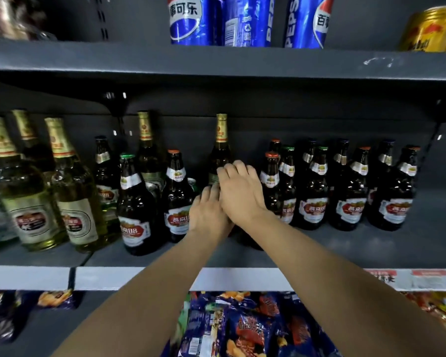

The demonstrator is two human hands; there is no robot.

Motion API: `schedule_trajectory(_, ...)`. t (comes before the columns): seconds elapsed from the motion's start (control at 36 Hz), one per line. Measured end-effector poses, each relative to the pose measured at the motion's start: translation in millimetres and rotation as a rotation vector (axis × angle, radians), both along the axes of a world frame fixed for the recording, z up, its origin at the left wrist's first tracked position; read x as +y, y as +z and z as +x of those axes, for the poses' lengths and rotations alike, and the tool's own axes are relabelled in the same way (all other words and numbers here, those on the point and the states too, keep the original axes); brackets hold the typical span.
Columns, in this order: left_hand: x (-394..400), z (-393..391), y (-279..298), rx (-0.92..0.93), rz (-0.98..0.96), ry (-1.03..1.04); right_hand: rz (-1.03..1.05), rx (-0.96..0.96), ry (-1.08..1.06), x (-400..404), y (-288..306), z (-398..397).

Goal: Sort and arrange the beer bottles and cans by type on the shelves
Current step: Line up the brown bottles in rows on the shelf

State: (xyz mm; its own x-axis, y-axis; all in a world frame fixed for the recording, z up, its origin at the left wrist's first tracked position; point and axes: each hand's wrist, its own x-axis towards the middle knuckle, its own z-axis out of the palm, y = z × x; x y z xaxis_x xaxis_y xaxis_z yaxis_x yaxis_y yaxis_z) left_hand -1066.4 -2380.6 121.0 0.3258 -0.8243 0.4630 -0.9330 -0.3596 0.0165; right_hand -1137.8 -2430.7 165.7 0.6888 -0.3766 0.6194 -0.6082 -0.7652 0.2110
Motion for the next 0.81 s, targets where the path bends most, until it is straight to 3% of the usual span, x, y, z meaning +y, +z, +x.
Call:
schedule_trajectory(0.08,-1,0,-6,-0.040,0.185,0.088,0.051,0.251,-0.208,-3,5,10)
schedule_trajectory(0.22,10,3,-14,-0.195,0.135,0.087,0.065,0.478,-0.346,-6,13,24)
schedule_trajectory(0.31,23,4,-12,-0.165,0.057,0.118,0.065,0.579,-0.385,-9,20,29)
schedule_trajectory(0.42,34,7,-10,-0.121,-0.061,0.026,0.078,0.661,-0.452,-21,20,31)
schedule_trajectory(0.64,42,9,-16,0.079,-0.091,-0.018,0.094,0.749,-0.526,-32,14,38)
schedule_trajectory(0.81,44,6,-9,0.082,-0.087,0.007,0.103,0.746,-0.553,-34,8,47)
